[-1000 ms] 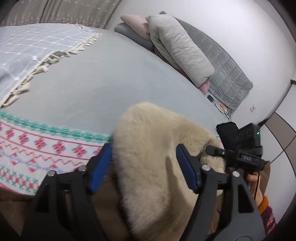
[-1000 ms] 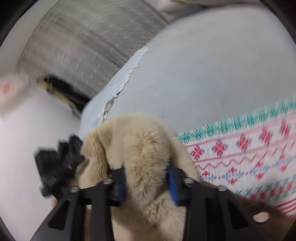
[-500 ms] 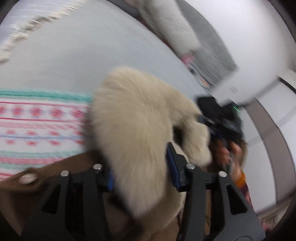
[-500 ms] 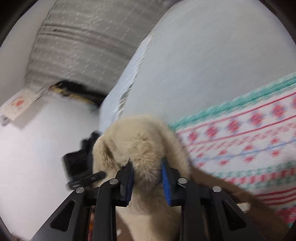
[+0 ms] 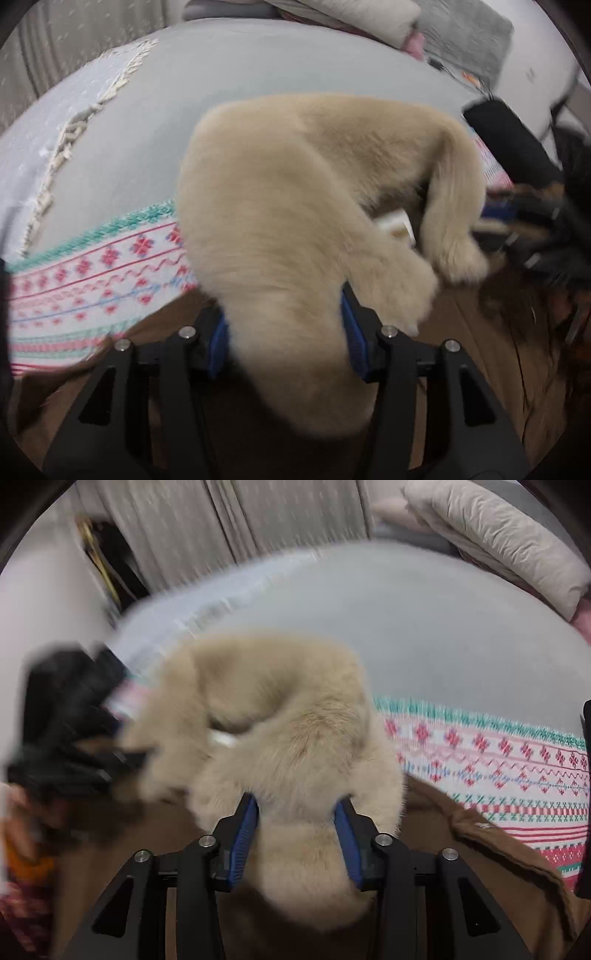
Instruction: Fold large clothes
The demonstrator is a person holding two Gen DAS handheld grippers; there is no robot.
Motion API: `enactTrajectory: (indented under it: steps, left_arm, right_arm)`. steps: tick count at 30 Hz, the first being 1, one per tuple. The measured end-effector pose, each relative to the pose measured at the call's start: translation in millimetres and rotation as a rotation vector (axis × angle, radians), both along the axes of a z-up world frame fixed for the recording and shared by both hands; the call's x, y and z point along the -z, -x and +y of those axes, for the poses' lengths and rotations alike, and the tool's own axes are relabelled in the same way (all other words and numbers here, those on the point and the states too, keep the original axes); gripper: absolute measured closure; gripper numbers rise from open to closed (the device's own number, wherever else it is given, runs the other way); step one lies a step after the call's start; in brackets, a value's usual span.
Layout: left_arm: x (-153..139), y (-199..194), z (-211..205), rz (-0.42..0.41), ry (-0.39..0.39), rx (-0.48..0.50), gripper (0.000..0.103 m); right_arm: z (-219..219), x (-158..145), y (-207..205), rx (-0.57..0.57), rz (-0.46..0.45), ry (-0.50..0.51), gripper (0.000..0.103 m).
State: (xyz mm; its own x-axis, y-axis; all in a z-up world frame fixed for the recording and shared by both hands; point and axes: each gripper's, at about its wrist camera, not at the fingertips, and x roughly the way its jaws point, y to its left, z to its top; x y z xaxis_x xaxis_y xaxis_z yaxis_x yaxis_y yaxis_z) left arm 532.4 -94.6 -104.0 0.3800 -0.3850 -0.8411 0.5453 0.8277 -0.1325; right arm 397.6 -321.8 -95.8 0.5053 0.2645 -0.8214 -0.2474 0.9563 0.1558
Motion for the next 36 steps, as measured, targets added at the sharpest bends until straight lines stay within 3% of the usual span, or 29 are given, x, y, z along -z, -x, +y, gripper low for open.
enactTrajectory:
  steps: [2,8,12,14,15,17,19,20,22,24,26,30,36]
  left_arm:
    - [2,-9,1,-0.025,0.028,-0.020,0.045]
    - [7,-30,1,-0.020,0.083,-0.082,0.039]
    - [-4,-18,29,0.055,0.193,-0.144,0.039]
    - [-14,3,43,0.020,0.212,-0.150,0.036]
    - [-16,10,45,-0.007,0.189,-0.149,0.028]
    - [-11,24,43,-0.072,0.099,-0.143,0.013]
    - [0,31,35,-0.109,0.003,-0.149,0.009]
    - [0,35,35,-0.119,-0.004,-0.162,0.008]
    - [-7,42,39,-0.096,-0.008,-0.205,0.008]
    - [-20,55,51,-0.051,-0.008,-0.232,0.008]
    - [-34,75,63,-0.077,-0.018,-0.235,0.008]
    - [-67,127,98,-0.165,-0.068,-0.257,0.008]
    - [-95,180,160,-0.143,-0.111,-0.313,0.008]
  right_arm:
    - [3,15,-15,0.025,-0.020,0.007,0.065]
    - [-11,11,-51,0.127,-0.027,-0.054,0.066]
    - [-25,-3,-34,0.177,-0.023,-0.118,0.066]
    - [-21,-11,-22,0.180,-0.034,-0.124,0.061]
    - [-22,-16,-9,0.175,-0.051,-0.109,0.058]
    - [-27,-18,10,0.176,-0.083,-0.058,0.031]
    - [-25,-3,13,0.202,-0.079,0.021,0.022]
    - [-28,14,11,0.216,-0.015,0.071,0.022]
    - [-34,18,22,0.211,-0.033,0.059,0.022]
    - [-42,4,46,0.245,-0.064,0.062,0.021]
    - [-48,-9,72,0.235,-0.077,0.052,0.021]
    - [-39,-35,121,0.203,-0.098,0.146,0.021]
    - [-14,-75,181,0.206,-0.074,0.141,0.019]
